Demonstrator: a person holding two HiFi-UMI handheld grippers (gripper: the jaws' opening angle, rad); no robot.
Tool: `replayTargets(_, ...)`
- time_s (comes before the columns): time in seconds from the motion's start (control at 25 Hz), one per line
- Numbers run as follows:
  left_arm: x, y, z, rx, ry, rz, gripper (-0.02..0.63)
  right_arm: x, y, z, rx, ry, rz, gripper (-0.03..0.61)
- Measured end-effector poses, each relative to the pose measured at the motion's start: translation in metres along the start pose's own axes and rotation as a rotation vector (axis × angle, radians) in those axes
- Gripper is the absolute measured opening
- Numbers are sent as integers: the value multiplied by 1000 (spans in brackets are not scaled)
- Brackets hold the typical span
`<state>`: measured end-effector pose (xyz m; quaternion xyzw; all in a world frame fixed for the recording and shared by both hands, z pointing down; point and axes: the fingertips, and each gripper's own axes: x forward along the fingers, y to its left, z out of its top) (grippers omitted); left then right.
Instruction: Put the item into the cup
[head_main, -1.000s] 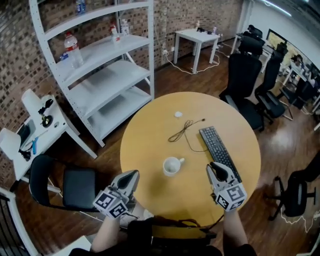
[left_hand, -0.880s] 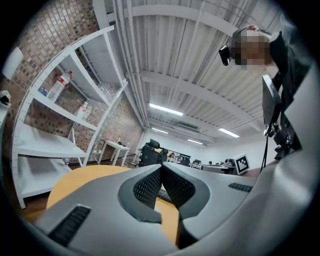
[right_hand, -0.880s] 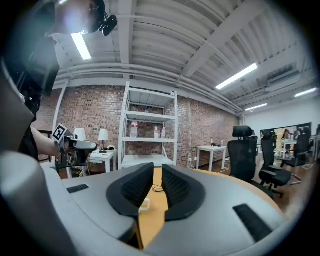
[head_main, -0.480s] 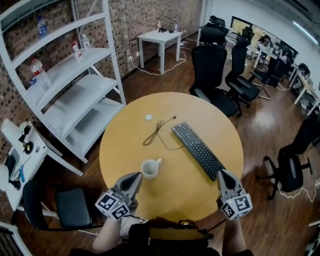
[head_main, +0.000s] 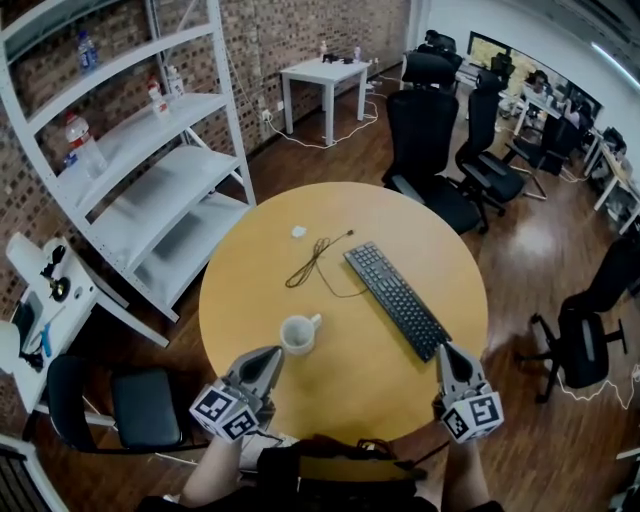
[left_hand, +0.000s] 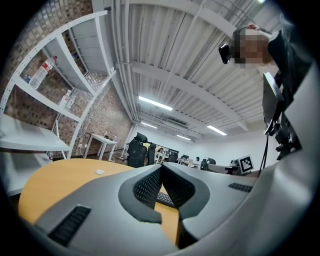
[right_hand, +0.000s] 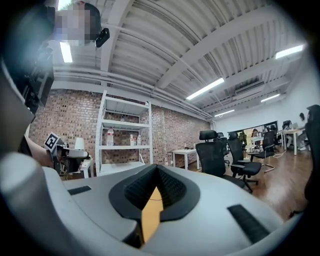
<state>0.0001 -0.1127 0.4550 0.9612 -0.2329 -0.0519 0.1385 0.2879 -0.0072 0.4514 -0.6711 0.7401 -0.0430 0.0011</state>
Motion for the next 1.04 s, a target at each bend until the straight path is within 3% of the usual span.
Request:
replayTargets(0.2,-5,3,-2,-4,5,16,3,10,10,-7,-74,42,17,8)
replayTargets(0.8,-18,15,6,15,0,65,3,28,8,-13,-8,34,58,8)
replayTargets(1.04,-21,16,10,19,6,83,3,31,-1,-16,-19,76,68,8)
